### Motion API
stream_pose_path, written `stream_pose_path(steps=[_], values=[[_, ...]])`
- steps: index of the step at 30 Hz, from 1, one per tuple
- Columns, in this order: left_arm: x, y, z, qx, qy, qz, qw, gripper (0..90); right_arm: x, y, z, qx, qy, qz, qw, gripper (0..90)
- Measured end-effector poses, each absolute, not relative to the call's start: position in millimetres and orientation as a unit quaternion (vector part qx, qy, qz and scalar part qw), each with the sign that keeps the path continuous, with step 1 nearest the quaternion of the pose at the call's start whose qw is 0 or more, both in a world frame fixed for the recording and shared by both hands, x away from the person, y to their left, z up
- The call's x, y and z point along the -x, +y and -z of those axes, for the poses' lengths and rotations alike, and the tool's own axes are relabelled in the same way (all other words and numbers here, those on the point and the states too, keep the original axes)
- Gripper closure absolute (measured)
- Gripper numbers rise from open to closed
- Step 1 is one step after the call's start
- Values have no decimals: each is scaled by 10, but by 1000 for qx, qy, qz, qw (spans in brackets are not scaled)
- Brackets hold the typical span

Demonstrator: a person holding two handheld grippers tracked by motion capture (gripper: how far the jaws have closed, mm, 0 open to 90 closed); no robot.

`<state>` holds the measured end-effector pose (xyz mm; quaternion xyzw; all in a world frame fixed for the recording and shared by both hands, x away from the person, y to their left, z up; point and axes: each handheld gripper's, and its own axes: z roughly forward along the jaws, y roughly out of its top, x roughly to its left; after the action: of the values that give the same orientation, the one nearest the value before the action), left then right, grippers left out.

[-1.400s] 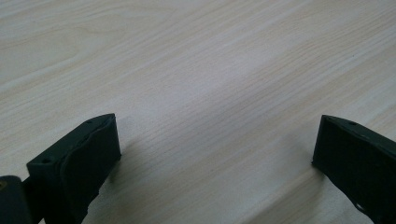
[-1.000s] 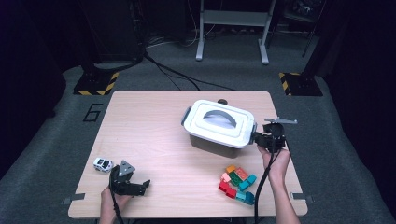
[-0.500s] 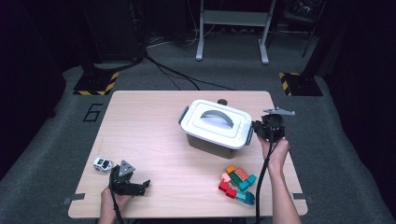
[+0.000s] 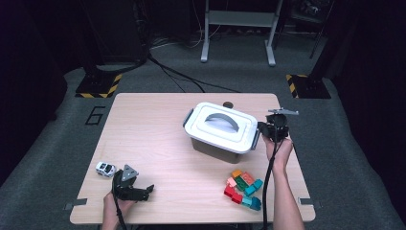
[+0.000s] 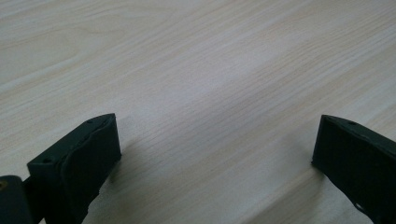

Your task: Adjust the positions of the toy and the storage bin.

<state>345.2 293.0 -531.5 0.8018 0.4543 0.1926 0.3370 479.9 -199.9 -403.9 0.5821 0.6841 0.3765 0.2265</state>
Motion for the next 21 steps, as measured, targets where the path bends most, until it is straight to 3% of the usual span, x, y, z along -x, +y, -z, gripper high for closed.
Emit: stream_pose_path(steps=[17,21], values=[[-3450,2928,5316,-802,455,-193,337,9,-4376,-1816,4046,-555,705,-405,175,874],[-3450,2928,5315,-802,455,-193,337,9,-4322,-1750,4019,-528,729,-392,187,799]])
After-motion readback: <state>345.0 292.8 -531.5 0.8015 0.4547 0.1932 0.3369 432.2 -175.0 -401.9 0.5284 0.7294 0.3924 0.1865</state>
